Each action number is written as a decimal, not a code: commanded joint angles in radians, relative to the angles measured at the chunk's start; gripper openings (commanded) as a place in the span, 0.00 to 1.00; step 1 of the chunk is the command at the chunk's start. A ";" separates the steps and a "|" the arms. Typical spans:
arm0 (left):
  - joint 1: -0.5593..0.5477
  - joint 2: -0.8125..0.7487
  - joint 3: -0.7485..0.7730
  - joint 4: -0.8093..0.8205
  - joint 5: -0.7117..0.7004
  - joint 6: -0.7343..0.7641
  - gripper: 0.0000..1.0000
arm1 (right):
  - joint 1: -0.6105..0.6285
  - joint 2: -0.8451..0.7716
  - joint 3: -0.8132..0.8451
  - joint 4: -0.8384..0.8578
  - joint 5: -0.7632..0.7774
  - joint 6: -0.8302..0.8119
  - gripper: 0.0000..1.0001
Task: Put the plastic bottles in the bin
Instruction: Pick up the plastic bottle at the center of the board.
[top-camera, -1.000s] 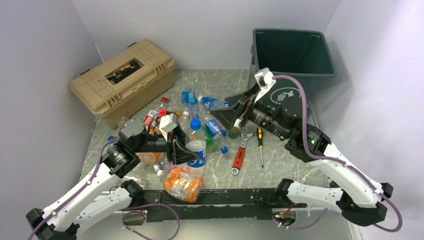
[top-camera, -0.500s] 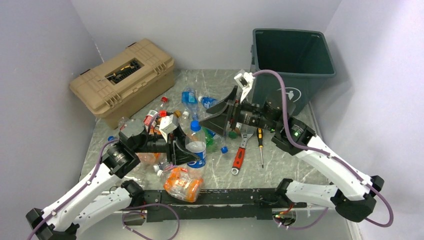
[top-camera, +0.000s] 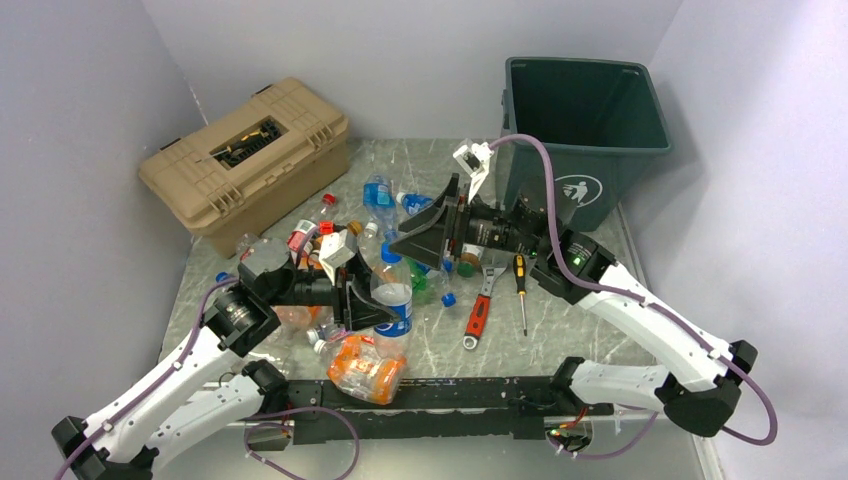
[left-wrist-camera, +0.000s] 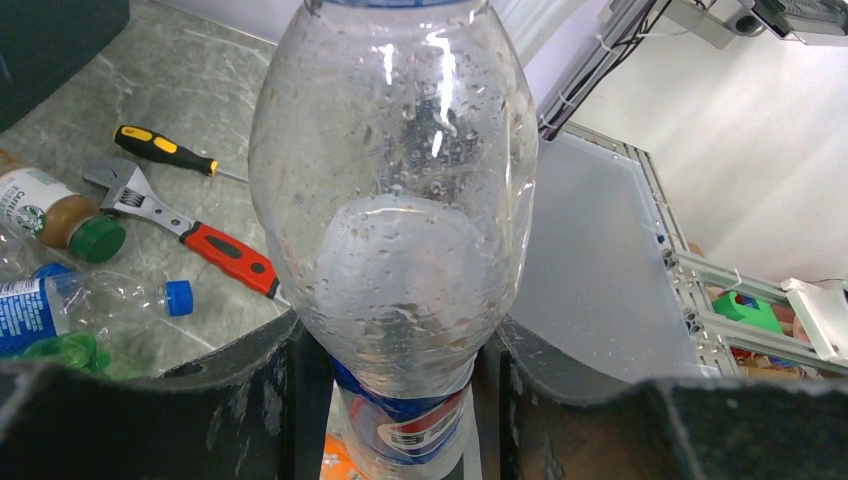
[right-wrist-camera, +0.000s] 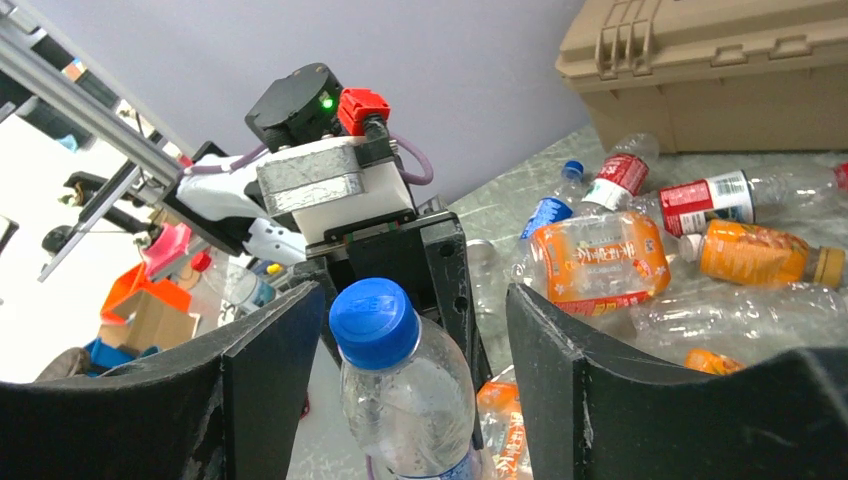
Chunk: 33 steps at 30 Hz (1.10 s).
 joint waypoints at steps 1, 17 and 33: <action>-0.004 -0.003 0.046 0.024 -0.004 0.019 0.00 | 0.000 0.015 0.007 0.069 -0.085 0.004 0.73; -0.005 -0.008 0.046 0.021 -0.019 0.019 0.00 | 0.040 0.058 0.035 -0.020 -0.066 -0.037 0.55; -0.005 -0.016 0.047 0.011 -0.085 -0.003 0.60 | 0.047 0.025 0.030 -0.036 -0.009 -0.051 0.00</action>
